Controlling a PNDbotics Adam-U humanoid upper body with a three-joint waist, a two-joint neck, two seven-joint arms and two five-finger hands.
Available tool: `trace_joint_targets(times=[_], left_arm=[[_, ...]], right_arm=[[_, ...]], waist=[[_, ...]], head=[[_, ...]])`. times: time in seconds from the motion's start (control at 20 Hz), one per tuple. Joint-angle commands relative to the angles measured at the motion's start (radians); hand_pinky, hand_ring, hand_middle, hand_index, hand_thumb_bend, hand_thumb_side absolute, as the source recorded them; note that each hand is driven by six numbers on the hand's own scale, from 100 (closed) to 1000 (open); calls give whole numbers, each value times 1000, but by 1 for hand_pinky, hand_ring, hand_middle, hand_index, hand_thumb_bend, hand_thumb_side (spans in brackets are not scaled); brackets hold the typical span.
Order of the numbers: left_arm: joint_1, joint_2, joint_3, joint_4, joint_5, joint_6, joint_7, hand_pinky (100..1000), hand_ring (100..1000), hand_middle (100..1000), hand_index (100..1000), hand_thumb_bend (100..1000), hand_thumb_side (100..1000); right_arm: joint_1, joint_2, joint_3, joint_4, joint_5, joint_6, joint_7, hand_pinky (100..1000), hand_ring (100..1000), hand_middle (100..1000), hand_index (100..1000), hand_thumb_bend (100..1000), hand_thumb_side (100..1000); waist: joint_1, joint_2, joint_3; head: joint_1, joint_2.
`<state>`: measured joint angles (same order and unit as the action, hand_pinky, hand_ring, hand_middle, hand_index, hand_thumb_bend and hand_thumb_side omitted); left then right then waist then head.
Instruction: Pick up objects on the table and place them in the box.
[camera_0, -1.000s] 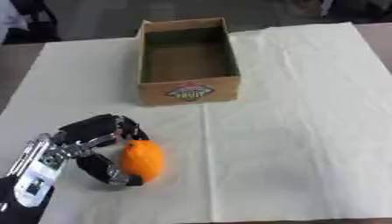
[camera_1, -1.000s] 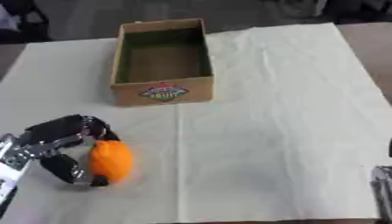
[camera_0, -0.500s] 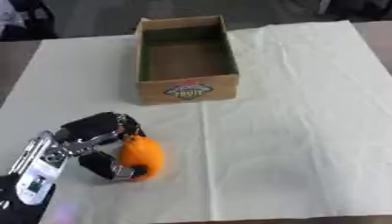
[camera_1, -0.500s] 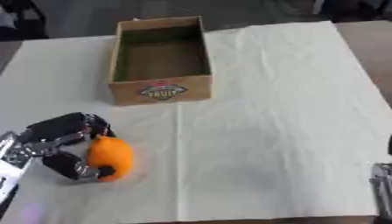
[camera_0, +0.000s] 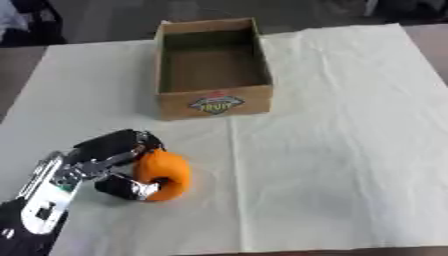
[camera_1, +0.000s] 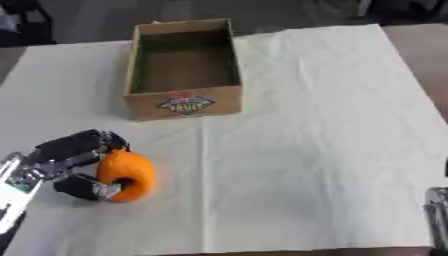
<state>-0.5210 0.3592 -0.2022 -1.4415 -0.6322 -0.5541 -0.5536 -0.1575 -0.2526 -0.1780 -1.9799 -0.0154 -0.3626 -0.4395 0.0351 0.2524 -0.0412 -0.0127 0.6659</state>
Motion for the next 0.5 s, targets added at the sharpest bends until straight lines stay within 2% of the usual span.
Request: trace_joint_targets(times=[0.05, 0.5], left_arm=[[-11, 8, 27, -28, 37, -353, -353, 371, 494, 415, 636, 100, 448], [-23, 37, 119, -84, 177, -353, -353, 325, 439, 372, 572, 100, 415]], right_arm=[[-6, -19, -7, -20, 1, -1, -5, 860, 992, 556, 751, 100, 862], [-8, -18, -11, -20, 4, -2, -9, 860, 992, 556, 750, 100, 863]], waist=[[-4, -13, 2], [-6, -7, 6]], head=[[0, -8], [-2, -16]])
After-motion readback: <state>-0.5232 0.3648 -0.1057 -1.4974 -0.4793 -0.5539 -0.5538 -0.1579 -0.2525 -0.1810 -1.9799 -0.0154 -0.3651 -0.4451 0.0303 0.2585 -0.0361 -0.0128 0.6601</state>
